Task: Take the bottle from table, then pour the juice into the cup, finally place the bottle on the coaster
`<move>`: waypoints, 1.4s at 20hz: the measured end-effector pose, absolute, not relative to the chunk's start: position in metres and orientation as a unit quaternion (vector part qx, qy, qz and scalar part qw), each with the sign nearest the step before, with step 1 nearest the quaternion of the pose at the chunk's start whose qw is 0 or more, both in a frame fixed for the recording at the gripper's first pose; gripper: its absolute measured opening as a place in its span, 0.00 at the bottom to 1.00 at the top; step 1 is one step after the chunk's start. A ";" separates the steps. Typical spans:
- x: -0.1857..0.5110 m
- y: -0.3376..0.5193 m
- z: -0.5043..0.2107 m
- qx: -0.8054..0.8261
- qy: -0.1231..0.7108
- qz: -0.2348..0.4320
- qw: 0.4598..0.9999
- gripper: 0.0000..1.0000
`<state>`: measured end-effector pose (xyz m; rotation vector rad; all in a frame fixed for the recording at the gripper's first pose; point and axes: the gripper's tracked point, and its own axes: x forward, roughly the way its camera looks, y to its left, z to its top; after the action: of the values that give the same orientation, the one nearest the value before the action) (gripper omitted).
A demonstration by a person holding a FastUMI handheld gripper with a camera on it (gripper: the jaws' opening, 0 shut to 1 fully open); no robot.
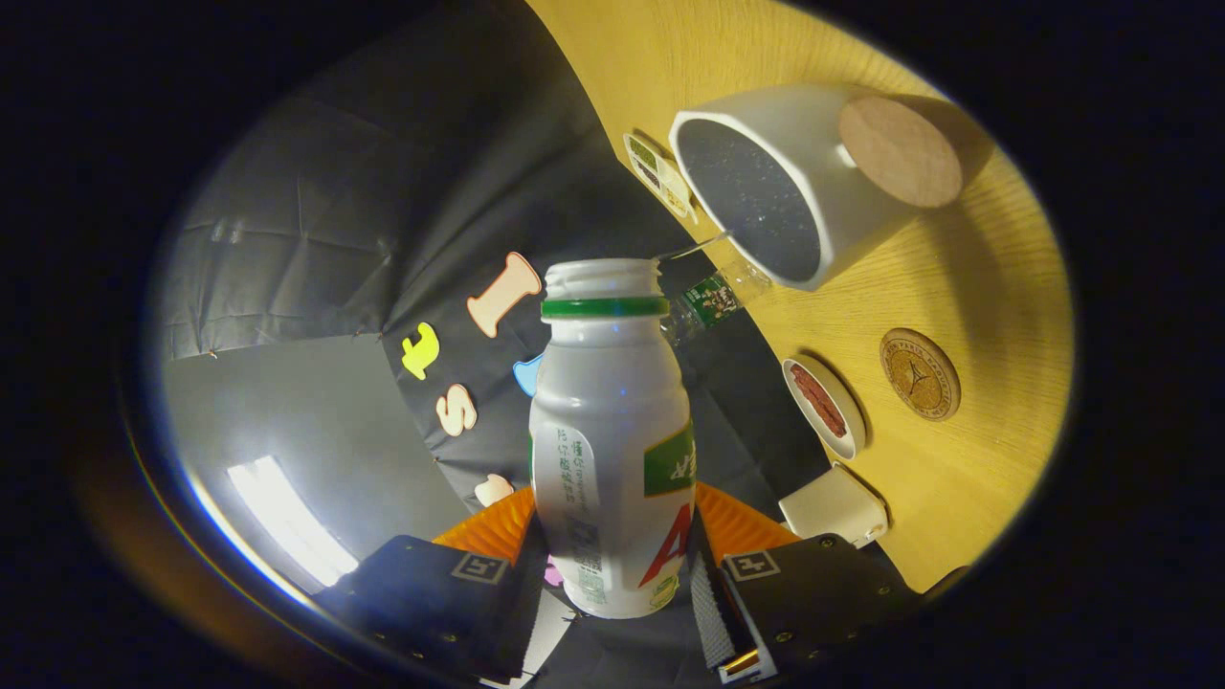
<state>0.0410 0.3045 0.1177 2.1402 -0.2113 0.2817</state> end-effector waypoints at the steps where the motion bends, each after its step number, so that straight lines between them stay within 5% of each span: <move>1: 0.043 0.302 0.117 0.874 -0.087 0.112 0.464 0.67; 28: 0.044 0.286 0.093 0.909 -0.092 0.070 0.401 0.67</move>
<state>0.0442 0.2858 0.0935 2.2974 -0.2313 0.1778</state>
